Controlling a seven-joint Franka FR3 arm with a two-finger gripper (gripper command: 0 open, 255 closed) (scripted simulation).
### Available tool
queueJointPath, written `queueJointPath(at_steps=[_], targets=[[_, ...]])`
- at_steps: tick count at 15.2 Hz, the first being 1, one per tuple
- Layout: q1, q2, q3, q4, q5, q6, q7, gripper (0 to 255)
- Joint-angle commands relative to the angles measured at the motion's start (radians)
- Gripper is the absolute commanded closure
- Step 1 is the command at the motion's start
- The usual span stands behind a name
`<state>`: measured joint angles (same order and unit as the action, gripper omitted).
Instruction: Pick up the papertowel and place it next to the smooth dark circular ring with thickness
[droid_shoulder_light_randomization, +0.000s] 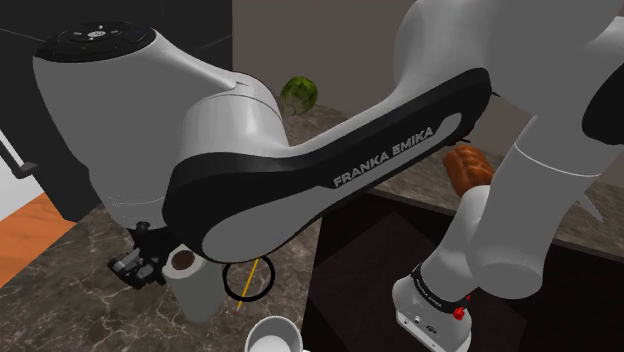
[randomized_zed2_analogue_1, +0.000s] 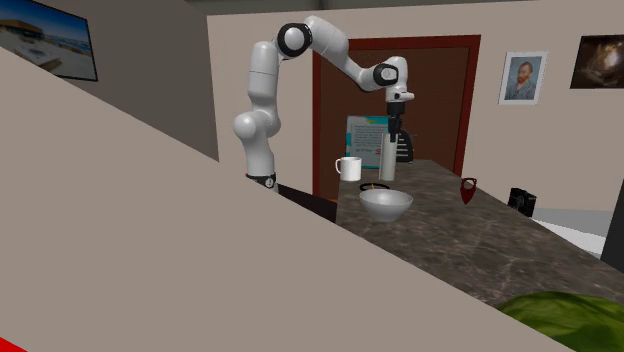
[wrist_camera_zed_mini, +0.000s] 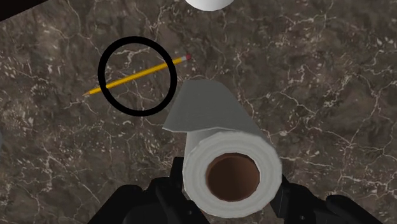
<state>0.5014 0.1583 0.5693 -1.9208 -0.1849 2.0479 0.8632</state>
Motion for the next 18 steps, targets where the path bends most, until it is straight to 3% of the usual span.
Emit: queueJointPath(at_steps=[1, 7, 8, 13, 18], targets=[[0.001, 0.003, 0.0, -0.01, -0.003, 0.013, 0.004, 255], [0.001, 0.003, 0.0, -0.01, -0.003, 0.013, 0.004, 255], [0.001, 0.003, 0.0, -0.01, -0.003, 0.013, 0.004, 0], [0.001, 0.003, 0.0, -0.01, -0.003, 0.013, 0.004, 0], [0.0, -0.038, 0.008, 0.073, 0.029, -0.103, -0.018, 0]])
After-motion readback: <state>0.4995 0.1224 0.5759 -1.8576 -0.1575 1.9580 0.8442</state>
